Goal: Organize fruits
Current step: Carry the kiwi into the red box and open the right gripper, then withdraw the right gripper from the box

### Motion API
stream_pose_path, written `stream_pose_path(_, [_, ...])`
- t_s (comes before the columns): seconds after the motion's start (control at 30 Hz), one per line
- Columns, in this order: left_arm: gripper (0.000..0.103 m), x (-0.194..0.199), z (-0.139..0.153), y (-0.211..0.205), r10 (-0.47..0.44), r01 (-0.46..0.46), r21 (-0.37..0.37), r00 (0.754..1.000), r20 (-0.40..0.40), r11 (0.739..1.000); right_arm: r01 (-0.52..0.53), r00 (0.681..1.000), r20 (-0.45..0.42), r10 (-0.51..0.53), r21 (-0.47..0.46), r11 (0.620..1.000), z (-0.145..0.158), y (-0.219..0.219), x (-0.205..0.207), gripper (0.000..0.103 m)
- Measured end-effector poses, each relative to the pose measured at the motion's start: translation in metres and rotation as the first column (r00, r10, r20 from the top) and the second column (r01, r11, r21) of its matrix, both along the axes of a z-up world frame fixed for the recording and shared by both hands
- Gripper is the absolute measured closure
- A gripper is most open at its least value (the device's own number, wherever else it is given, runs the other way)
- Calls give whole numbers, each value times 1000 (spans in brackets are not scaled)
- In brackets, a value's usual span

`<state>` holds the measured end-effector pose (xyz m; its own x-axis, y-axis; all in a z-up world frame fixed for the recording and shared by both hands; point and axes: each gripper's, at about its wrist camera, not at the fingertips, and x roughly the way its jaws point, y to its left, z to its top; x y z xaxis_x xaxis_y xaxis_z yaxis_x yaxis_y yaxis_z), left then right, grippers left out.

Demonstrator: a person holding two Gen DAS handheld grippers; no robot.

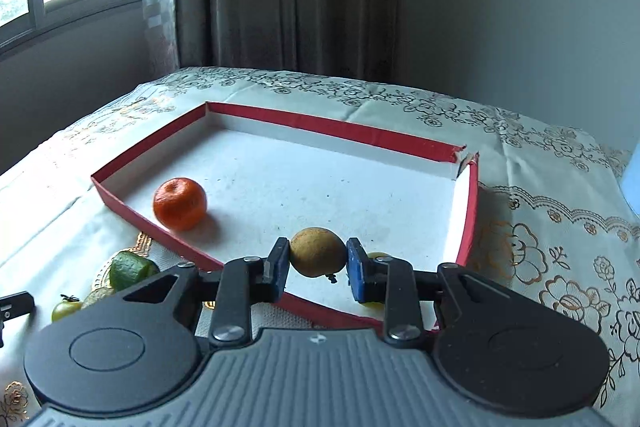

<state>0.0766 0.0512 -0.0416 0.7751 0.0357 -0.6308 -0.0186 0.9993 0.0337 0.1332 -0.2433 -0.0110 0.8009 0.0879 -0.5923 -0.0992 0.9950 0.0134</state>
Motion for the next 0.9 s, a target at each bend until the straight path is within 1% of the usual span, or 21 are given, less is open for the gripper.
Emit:
stream_pose_path(0.1, [0, 0, 0, 0, 0, 0, 1, 1000, 0, 1000, 2, 1000, 8, -3, 33, 999, 2, -5, -2, 73])
stream_pose_path(0.17, [0, 0, 0, 0, 0, 0, 1, 1000, 1, 1000, 9, 999, 35, -11, 70, 998, 7, -11, -11, 73])
stream_pose_path(0.2, [0, 0, 0, 0, 0, 0, 1, 1000, 0, 1000, 5, 999, 48, -10, 89, 996, 10, -15, -17, 68])
stream_pose_path(0.23, [0, 0, 0, 0, 0, 0, 1, 1000, 0, 1000, 5, 998, 58, -11, 104, 995, 13, -18, -22, 56])
stream_pose_path(0.27, [0, 0, 0, 0, 0, 0, 0, 1000, 0, 1000, 16, 997, 72, -24, 115, 993, 15, -23, -29, 52])
stream_pose_path(0.3, [0, 0, 0, 0, 0, 0, 1, 1000, 0, 1000, 29, 995, 91, -41, 129, 991, 18, -27, -37, 48])
stream_pose_path(0.37, [0, 0, 0, 0, 4, -4, 1, 1000, 1, 1000, 32, 991, 122, -51, 157, 987, 21, -37, -57, 48])
stream_pose_path(0.4, [0, 0, 0, 0, 5, -5, 2, 1000, 1, 1000, 44, 990, 126, -64, 155, 987, 20, -42, -67, 48])
stream_pose_path(0.47, [0, 0, 0, -1, 6, -6, 3, 1000, 1, 1000, 88, 987, 123, -104, 130, 988, 15, -50, -87, 43])
stream_pose_path(0.53, [0, 0, 0, -1, 6, -6, 3, 1000, 1, 1000, 146, 979, 128, -157, 91, 985, 6, -56, -108, 26])
stream_pose_path(0.6, [0, 0, 0, -1, 6, -6, 3, 1000, 1, 1000, 180, 975, 125, -186, 56, 982, -5, -60, -123, 25])
stream_pose_path(0.67, [0, 0, 0, -1, 7, -7, 5, 1000, 1, 1000, 208, 974, 88, -209, 16, 978, -17, -62, -128, 25])
stream_pose_path(0.73, [0, 0, 0, -2, 9, -9, 7, 1000, 1, 1000, 241, 969, 59, -242, 13, 970, -21, -65, -127, 25])
stream_pose_path(0.77, [0, 0, 0, -2, 10, -10, 8, 1000, 1, 1000, 248, 967, 61, -248, 17, 969, -21, -66, -127, 24])
stream_pose_path(0.8, [0, -1, 0, -2, 12, -12, 9, 1000, 1, 1000, 250, 966, 58, -251, 20, 968, -21, -67, -127, 18])
stream_pose_path(0.83, [0, -1, 0, -2, 12, -12, 10, 1000, 2, 1000, 256, 966, 39, -256, 14, 967, -23, -67, -124, 15])
stream_pose_path(0.9, [0, -1, 0, -2, 13, -13, 9, 1000, 1, 1000, 279, 960, 12, -279, -2, 960, -25, -67, -121, 15])
